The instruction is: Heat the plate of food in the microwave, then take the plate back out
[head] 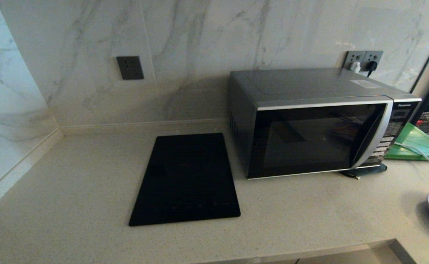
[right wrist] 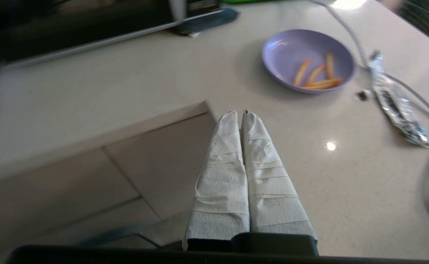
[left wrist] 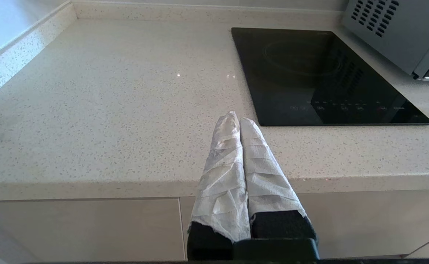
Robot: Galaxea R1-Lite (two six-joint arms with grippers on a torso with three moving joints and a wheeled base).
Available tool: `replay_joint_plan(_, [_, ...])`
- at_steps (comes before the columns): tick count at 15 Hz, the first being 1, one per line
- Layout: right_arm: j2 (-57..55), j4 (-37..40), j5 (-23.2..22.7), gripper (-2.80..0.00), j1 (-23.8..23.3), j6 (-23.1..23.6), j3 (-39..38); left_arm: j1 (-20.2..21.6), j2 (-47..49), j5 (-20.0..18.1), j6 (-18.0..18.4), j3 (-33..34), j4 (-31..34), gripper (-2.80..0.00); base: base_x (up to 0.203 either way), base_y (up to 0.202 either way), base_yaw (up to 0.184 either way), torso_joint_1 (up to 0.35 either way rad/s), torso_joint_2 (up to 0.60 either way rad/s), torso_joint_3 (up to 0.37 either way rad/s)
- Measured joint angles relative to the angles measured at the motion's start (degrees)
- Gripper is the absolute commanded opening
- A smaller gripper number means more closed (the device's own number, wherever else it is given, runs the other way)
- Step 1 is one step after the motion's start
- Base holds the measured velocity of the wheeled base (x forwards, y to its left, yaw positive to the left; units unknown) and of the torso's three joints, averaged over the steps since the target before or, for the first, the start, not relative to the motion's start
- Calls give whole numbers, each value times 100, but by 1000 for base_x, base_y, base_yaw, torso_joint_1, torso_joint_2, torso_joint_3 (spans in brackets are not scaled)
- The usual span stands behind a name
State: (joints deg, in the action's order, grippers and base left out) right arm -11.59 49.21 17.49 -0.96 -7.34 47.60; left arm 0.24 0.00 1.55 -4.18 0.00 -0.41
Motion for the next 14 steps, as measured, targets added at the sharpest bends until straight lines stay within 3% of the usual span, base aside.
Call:
replay_joint_plan(8, [1098,939,-937,-280,69,284,-155,0,0,1,0,0,0,-280,0,0,0,0,0,0])
replay_joint_plan(10, [1147,629,-946,-280,71,49,-441,0,0,-1,0,0,0,-280,0,0,0,0,0,0])
replay_joint_plan(14, [1159,-819,-937,-280,69,-143,-1303,0,0,-1,0,0,0,-280,0,0,0,0,0,0])
